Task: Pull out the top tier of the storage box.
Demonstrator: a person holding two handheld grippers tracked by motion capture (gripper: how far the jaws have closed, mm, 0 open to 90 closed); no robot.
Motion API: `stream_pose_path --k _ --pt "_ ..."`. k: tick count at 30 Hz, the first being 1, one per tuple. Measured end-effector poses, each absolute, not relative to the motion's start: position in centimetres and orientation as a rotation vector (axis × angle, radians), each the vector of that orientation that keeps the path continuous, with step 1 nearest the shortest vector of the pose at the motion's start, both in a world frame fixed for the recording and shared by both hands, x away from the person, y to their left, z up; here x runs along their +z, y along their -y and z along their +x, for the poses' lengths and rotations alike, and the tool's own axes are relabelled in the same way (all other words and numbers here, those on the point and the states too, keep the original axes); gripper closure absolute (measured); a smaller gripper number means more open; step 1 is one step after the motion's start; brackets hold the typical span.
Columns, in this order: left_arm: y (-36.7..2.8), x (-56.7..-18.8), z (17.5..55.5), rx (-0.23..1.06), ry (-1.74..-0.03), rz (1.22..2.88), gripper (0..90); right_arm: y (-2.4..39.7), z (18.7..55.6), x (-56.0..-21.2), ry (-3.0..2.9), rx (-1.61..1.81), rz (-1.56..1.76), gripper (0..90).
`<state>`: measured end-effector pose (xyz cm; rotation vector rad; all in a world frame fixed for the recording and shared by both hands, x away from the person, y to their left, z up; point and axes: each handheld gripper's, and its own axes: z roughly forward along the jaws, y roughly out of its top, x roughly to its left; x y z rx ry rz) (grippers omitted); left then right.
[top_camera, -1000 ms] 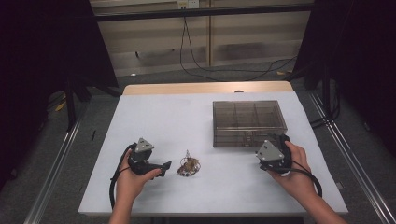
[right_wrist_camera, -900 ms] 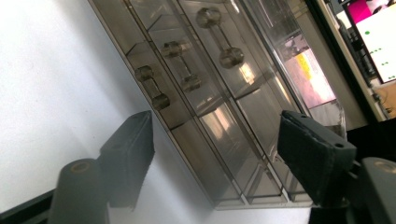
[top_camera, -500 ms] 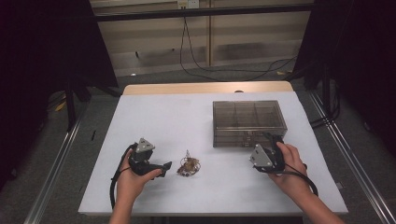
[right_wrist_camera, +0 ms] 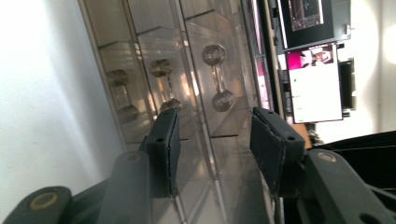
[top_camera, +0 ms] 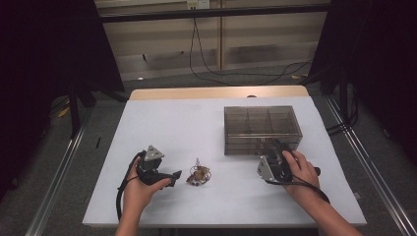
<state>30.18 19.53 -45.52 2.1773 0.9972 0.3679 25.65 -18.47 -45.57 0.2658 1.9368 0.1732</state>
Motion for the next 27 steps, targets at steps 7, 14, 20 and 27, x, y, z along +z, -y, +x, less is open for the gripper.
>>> stream_pose_path --k 7,14,20,27 --pt "-19.5 -45.5 30.2 0.376 -0.994 2.180 8.8 18.4 26.3 -45.7 -1.926 0.115 0.193 62.4" --pt "-19.5 -45.6 30.2 0.375 -0.993 2.175 8.9 17.4 26.4 -46.0 -1.921 0.087 0.144 68.7" --pt "-19.6 -45.5 30.2 0.373 -0.994 2.164 9.2 16.9 26.6 -45.5 -1.910 0.078 0.167 78.9" --pt "-19.8 -45.4 30.2 0.383 -0.993 2.158 9.2 16.9 26.6 -45.6 -1.907 0.086 0.174 79.9"
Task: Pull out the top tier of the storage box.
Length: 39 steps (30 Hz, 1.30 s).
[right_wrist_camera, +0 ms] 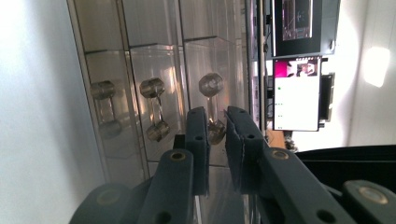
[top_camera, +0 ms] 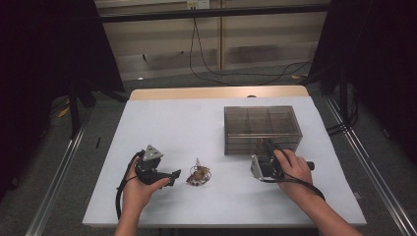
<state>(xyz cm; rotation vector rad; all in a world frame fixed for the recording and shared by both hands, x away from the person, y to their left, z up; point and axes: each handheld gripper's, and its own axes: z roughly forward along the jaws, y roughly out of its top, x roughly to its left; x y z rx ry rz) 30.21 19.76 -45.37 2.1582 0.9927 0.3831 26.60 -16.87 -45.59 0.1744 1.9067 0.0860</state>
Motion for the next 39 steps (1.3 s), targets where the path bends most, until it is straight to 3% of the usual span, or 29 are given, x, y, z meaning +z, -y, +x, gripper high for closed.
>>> stream_pose_path --k 39 --pt "-19.4 -45.2 30.0 0.356 -0.990 2.151 9.1 17.2 24.1 -45.3 -1.919 0.153 0.161 79.7"
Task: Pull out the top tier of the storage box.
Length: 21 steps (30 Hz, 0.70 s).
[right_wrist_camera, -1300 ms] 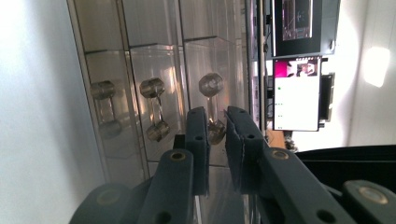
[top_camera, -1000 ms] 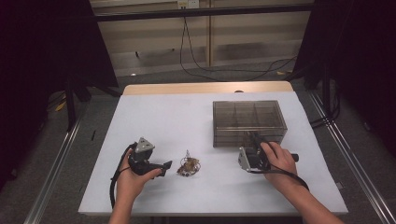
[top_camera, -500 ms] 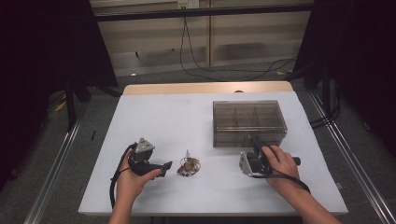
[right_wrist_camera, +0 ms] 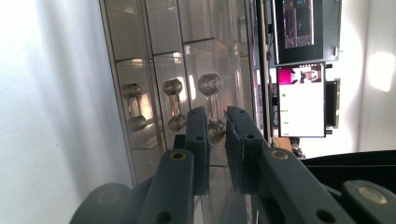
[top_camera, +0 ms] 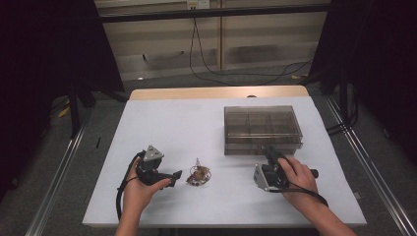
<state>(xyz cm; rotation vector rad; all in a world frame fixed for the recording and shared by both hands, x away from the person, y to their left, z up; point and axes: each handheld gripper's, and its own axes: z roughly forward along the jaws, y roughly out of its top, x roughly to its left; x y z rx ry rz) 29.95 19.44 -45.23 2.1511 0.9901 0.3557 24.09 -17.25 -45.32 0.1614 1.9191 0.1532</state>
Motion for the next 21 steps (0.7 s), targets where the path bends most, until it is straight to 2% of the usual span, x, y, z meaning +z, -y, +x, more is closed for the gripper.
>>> stream_pose_path --k 8,21 --pt "-19.2 -45.2 30.0 0.348 -0.983 2.161 9.1 17.7 24.0 -44.9 -1.921 0.236 0.236 67.6" --pt "-18.4 -45.1 30.2 0.355 -0.966 2.164 9.0 19.8 23.8 -44.4 -1.940 0.402 0.491 57.1"
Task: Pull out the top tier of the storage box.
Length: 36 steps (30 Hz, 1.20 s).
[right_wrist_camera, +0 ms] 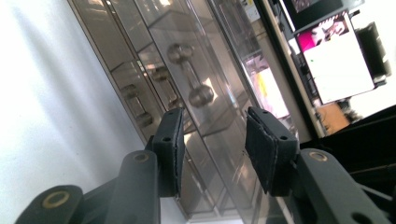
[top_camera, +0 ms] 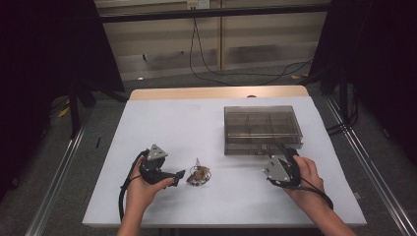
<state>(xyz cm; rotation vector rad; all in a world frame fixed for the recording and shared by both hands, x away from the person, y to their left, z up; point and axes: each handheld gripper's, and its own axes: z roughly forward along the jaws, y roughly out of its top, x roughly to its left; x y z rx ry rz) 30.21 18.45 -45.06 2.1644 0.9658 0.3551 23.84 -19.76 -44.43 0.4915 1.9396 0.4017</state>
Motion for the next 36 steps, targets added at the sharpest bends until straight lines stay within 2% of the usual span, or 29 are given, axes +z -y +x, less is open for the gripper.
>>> stream_pose_path --k 36 --pt "-15.6 -44.5 31.2 0.306 -0.916 2.155 8.6 24.2 23.2 -44.1 -1.909 0.656 0.911 42.2"
